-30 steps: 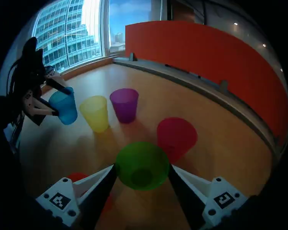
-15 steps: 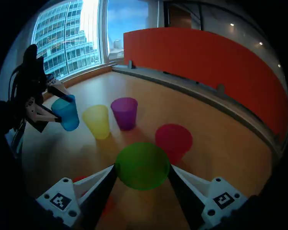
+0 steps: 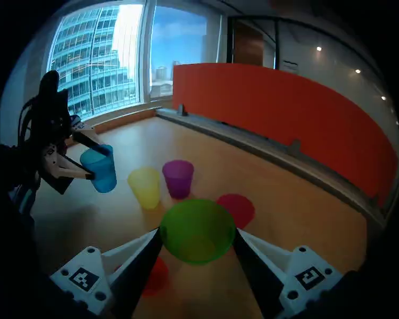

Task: Pour water

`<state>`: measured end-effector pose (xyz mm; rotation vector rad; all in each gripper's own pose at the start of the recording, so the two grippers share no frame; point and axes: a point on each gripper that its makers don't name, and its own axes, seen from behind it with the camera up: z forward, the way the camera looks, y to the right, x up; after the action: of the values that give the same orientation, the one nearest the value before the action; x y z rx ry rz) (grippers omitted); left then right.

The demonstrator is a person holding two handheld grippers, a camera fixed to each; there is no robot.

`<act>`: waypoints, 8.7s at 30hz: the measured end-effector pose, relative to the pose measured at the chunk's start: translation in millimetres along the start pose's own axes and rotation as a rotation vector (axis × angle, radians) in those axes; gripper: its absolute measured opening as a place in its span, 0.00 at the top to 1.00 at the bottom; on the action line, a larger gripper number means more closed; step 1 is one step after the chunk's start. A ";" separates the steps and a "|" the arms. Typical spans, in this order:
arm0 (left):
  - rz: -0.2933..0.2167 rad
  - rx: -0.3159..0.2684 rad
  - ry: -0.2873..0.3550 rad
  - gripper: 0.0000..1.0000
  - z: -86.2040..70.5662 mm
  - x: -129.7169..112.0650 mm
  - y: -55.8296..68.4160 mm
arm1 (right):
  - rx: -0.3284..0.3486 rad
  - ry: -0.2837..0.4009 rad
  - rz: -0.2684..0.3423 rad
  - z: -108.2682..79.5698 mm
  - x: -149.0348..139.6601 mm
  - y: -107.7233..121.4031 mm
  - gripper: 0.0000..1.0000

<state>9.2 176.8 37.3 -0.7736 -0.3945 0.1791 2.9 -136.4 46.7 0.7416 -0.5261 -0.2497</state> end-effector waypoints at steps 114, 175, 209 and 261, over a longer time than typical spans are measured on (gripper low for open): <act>0.434 0.182 0.377 0.14 -85.2 196.5 27.7 | 0.254 0.432 -0.066 -54.2 102.3 -142.5 0.08; 0.850 0.286 0.388 0.14 -96.9 239.0 49.6 | 0.333 0.429 -0.107 -42.1 103.3 -177.8 0.08; 1.031 0.333 0.377 0.14 -90.9 248.8 54.8 | 0.320 0.443 -0.109 -42.5 108.5 -170.9 0.08; 1.135 0.344 0.383 0.14 -92.7 255.5 68.6 | 0.300 0.467 -0.113 -51.4 112.4 -163.0 0.09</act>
<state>279.3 242.1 0.2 -0.5950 0.4752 1.1097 119.9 -268.0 -57.5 1.0870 -0.0758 -0.0953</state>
